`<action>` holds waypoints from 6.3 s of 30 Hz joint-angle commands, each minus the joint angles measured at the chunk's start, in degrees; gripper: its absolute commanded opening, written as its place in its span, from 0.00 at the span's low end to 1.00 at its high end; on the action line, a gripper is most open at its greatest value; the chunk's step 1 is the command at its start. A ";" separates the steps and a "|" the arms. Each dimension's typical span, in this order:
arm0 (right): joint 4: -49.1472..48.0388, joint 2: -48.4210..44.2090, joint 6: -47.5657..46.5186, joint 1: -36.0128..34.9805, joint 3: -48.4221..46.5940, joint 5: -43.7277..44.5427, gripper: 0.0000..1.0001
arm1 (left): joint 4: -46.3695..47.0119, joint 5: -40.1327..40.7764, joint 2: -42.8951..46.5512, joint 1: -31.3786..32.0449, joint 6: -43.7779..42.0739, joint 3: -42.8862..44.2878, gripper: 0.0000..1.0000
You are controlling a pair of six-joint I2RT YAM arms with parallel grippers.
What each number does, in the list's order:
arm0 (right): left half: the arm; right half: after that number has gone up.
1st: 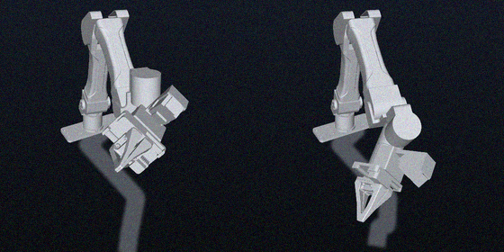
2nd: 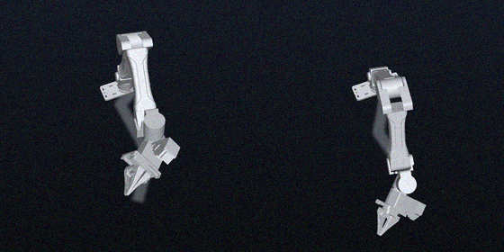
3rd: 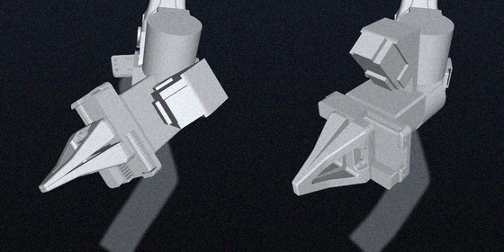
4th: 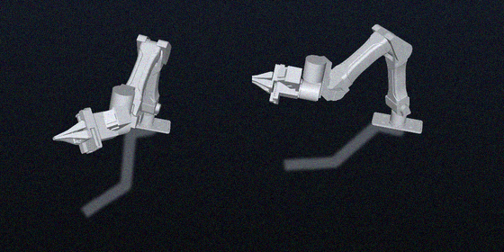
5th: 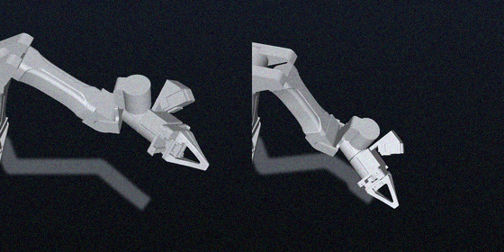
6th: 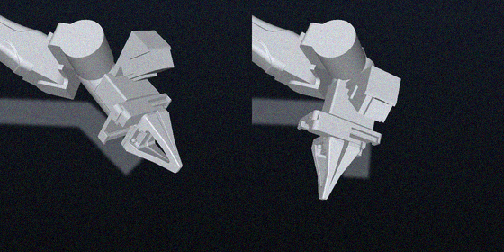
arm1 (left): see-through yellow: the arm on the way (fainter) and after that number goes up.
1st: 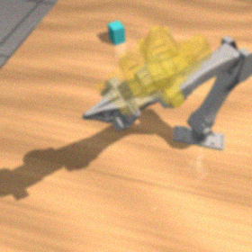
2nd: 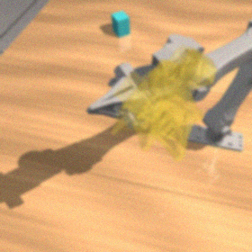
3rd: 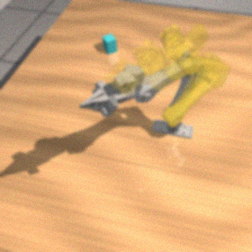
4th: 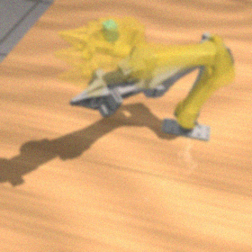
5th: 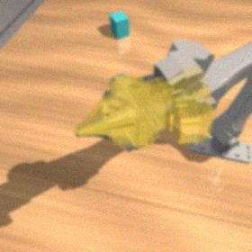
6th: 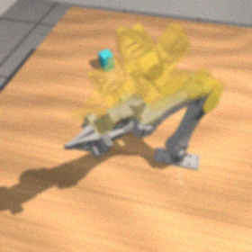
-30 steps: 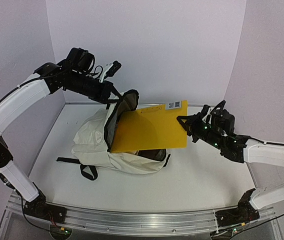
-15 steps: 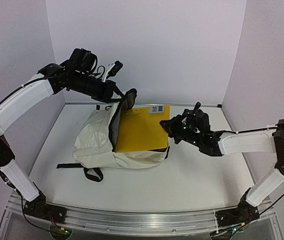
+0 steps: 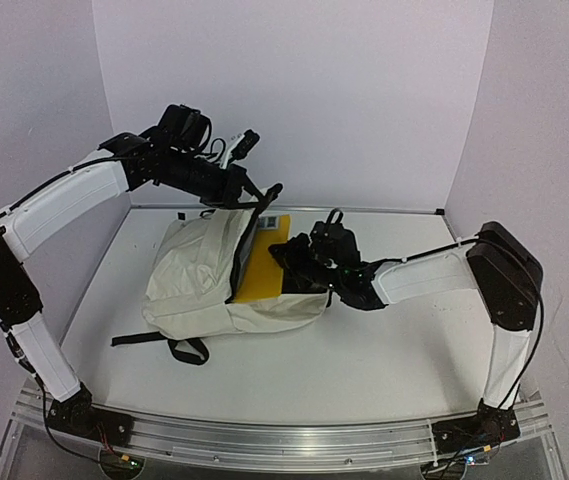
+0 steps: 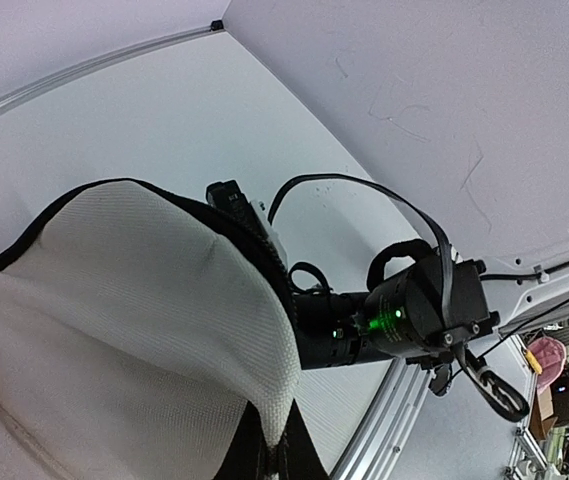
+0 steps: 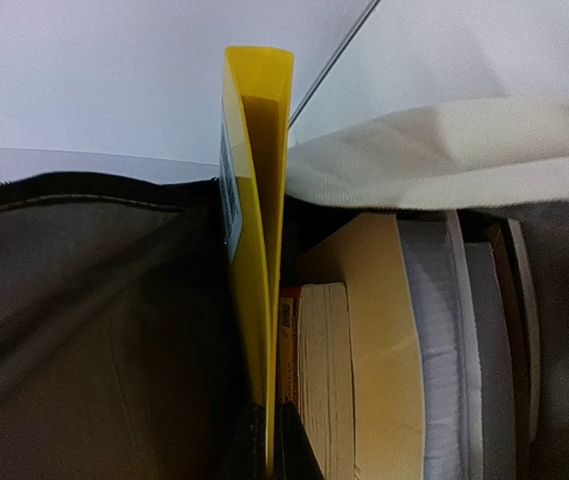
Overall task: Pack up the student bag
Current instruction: Place the stationery in the student bag, then zip the student bag at the center of the board.
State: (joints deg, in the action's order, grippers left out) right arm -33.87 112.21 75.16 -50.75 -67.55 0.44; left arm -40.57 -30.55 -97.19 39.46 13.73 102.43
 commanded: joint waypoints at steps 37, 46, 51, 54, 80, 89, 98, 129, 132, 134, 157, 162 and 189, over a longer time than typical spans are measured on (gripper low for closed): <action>17.72 -12.05 -36.66 15.22 7.86 -22.20 0.80 | 5.20 7.28 23.67 -19.36 22.83 -30.58 1.00; 17.96 -4.37 -37.55 15.24 3.57 -23.81 0.43 | -3.55 13.29 29.82 -23.68 24.20 -37.35 1.00; 17.96 -4.88 -36.64 15.04 4.10 -24.53 0.00 | -4.14 10.43 30.16 -23.73 25.75 -43.46 1.00; 18.03 -7.00 -36.24 14.08 6.59 -24.63 0.00 | -2.99 11.43 30.08 -23.71 26.67 -45.52 1.00; 33.64 -30.14 -29.84 -0.51 20.01 -10.18 0.72 | -3.88 19.47 39.97 -23.78 38.48 -56.46 1.00; 35.74 -27.81 -42.21 10.40 8.11 -15.72 0.82 | 6.54 18.80 43.23 -23.81 40.37 -60.00 0.85; 37.64 -6.72 -52.45 11.97 -12.81 -23.57 0.59 | 1.21 24.57 39.86 -23.88 31.23 -50.99 0.97; 36.61 16.75 -56.84 9.62 -39.83 -36.31 0.20 | 3.95 21.19 32.59 -23.90 24.30 -43.69 1.00; 34.48 14.84 -56.24 9.60 -37.62 -34.43 0.08 | 3.86 20.25 29.21 -23.90 20.41 -38.53 1.00; 32.08 12.87 -55.63 9.60 -35.46 -32.97 0.04 | 3.50 19.71 25.82 -23.84 17.66 -33.97 1.00; 21.47 -5.55 -47.35 9.62 -12.89 -18.99 0.00 | 11.68 15.34 -4.09 -8.43 3.15 -16.80 0.99; 21.47 -9.97 -44.60 9.46 -8.12 -18.38 0.00 | 9.62 19.01 -6.76 -8.44 4.17 -17.90 0.99; 27.89 -28.27 -30.60 -2.44 9.74 -14.64 0.00 | 9.25 29.26 -13.69 -8.52 6.94 -15.80 1.00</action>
State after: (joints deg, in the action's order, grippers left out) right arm -6.07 89.85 40.80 -50.82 -58.67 -12.41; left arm -28.44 -12.20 -106.55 33.46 19.07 86.54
